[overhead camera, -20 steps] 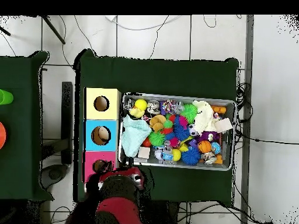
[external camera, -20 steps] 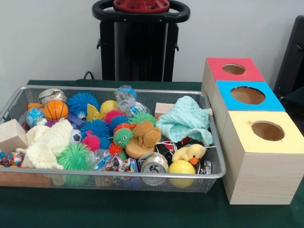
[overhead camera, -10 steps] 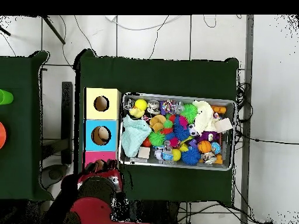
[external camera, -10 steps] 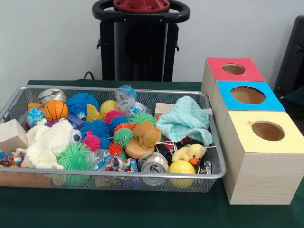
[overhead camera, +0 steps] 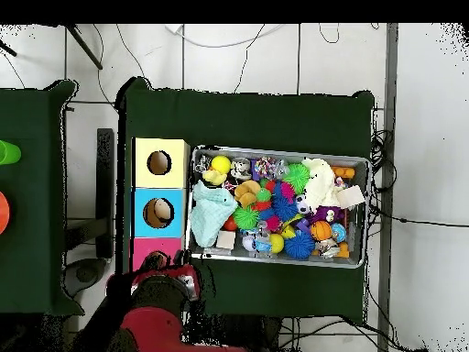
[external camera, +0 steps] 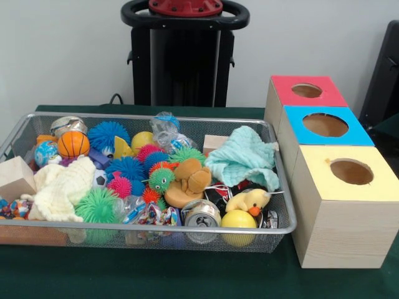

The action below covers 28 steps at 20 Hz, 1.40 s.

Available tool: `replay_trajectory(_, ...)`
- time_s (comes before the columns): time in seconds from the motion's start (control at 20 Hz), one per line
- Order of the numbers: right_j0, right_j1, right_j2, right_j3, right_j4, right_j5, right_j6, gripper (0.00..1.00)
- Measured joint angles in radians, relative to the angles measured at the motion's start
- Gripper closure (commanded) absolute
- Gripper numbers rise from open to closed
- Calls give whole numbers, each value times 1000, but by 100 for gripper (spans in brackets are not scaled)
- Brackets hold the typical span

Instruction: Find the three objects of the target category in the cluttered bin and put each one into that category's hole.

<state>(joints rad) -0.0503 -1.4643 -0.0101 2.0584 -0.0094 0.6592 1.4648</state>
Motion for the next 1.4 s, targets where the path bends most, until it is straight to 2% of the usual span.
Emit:
replay_trajectory(0.35,-58,-2,5,9,19,-98,0,0)
replay_trajectory(0.45,-61,0,4,8,18,-100,0,0)
replay_trajectory(0.6,-61,0,4,-5,6,-42,0,0)
replay_trajectory(0.75,-61,-3,4,-33,-13,72,0,0)
replay_trajectory(0.8,-61,-5,4,-62,-22,180,0,0)
replay_trajectory(0.85,-61,-7,4,-76,-23,235,0,0)
replay_trajectory(1.1,-61,-13,4,-134,-24,399,0,0)
replay_trajectory(1.25,-61,-21,4,-143,-23,376,0,0)
replay_trajectory(1.35,-61,-28,4,-141,-20,297,0,0)
replay_trajectory(1.4,-63,-31,6,-133,-11,209,0,0)
